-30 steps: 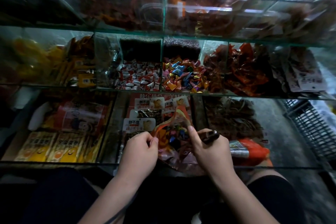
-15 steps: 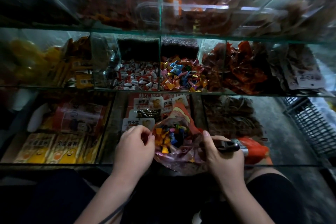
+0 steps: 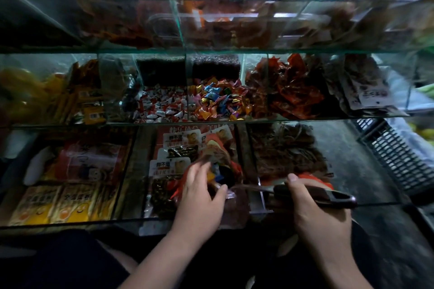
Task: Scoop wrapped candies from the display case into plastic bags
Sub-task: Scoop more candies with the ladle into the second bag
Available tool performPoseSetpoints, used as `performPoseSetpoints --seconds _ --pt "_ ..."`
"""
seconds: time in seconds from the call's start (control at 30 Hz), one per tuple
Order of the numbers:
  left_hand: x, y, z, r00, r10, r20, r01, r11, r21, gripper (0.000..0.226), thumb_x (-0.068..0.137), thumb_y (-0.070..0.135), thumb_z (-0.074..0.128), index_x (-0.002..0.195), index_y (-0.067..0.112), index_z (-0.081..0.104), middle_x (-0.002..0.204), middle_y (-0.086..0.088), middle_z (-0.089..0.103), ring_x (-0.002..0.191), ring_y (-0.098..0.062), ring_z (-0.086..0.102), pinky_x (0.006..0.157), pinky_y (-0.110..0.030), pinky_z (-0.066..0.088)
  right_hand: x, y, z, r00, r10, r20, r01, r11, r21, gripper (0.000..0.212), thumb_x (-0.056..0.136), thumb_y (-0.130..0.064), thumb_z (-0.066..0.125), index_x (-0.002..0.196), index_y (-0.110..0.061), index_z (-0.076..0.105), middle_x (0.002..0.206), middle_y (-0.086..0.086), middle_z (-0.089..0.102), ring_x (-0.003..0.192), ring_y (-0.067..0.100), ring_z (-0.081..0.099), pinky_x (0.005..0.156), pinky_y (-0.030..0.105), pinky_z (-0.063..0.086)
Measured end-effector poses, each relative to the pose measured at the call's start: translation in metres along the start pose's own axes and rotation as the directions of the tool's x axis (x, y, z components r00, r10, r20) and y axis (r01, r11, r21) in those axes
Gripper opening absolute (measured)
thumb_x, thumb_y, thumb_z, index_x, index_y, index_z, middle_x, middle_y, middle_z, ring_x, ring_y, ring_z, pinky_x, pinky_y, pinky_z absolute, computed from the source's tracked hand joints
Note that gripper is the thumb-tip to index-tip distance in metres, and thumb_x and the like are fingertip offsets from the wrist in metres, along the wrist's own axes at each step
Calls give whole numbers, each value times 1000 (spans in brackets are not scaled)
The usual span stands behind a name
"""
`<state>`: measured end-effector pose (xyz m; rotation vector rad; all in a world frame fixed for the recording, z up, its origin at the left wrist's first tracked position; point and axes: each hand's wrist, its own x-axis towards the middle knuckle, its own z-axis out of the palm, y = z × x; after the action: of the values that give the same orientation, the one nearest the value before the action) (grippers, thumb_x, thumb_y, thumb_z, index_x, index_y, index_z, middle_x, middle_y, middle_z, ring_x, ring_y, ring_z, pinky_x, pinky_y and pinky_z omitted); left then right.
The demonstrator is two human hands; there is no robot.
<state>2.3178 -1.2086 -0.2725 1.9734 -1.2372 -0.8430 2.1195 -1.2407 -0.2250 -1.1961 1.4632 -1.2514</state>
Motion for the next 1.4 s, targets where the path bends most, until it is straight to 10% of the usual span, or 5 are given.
performPoseSetpoints --seconds 0.13,0.47,1.03,1.23,1.4 --pt "15 -5 2 1000 -7 30 1 982 188 77 95 70 38 159 34 14 167 12 4 153 -9 1 122 -38 7 -2 -5 -12 962 253 100 -266 951 156 29 76 -49 77 80 -20 79 86 13 79 82 39 76 85 54 60" --pt "14 3 6 976 195 -95 -164 951 261 59 99 58 43 145 23 53 152 6 46 141 -10 34 111 -26 24 -15 -38 -41 927 186 326 -312 865 393 30 47 -15 86 74 -6 76 81 33 72 76 50 74 62 37 62" --pt "88 72 -60 789 330 -519 -438 893 -98 38 101 34 49 127 10 64 125 -2 61 117 -14 57 103 -34 47 44 -81 -1 927 276 256 -376 675 635 15 98 -6 55 84 -2 60 69 11 72 79 32 78 63 30 63" --pt "79 41 -58 870 104 -482 -245 939 -240 27 98 32 62 123 24 61 119 2 63 113 -16 59 100 -44 51 89 -74 81 988 117 98 -153 771 619 7 94 -13 70 97 -7 67 80 5 79 89 21 78 77 28 63" --pt "74 26 -57 903 59 -426 -177 953 -244 26 94 28 68 119 31 62 120 6 63 114 -15 59 99 -44 52 116 -48 137 845 -486 223 507 860 -46 11 93 -12 70 99 -14 61 92 -3 65 84 2 65 76 27 55"
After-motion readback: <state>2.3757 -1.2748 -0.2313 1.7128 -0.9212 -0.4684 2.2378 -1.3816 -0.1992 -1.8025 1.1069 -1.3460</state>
